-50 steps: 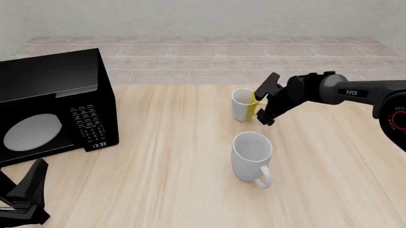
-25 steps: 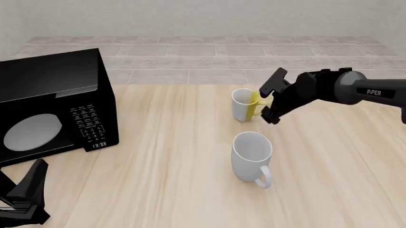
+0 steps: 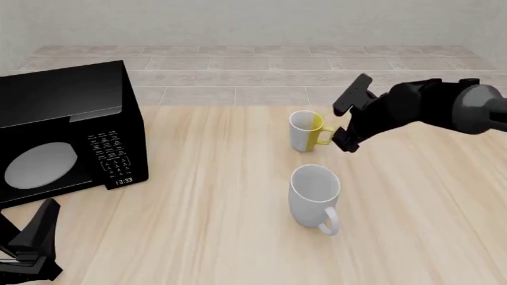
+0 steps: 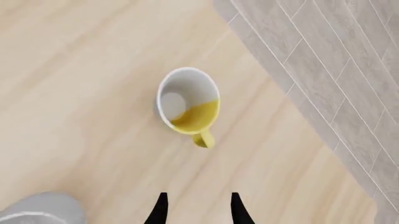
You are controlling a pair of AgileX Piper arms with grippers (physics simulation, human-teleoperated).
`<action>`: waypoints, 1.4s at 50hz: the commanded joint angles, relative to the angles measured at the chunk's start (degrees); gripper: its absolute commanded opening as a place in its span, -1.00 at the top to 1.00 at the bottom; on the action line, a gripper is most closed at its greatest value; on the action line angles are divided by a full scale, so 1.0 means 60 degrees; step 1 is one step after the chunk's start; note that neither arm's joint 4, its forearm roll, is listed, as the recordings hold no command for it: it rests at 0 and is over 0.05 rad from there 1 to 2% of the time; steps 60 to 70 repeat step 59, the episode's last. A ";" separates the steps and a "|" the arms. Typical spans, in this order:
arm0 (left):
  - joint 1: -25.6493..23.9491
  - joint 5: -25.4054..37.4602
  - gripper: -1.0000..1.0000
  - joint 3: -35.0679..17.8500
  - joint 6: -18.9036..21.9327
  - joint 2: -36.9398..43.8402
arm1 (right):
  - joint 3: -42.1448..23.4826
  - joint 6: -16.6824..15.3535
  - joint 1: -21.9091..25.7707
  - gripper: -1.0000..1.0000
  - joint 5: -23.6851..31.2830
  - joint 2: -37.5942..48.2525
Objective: Put the yellow and white mug to the front of the white mug.
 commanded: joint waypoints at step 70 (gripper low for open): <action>0.0049 0.0010 -1.00 0.0003 -0.0002 -0.0015 | 0.3796 0.0976 0.0105 -1.00 0.1631 -0.6867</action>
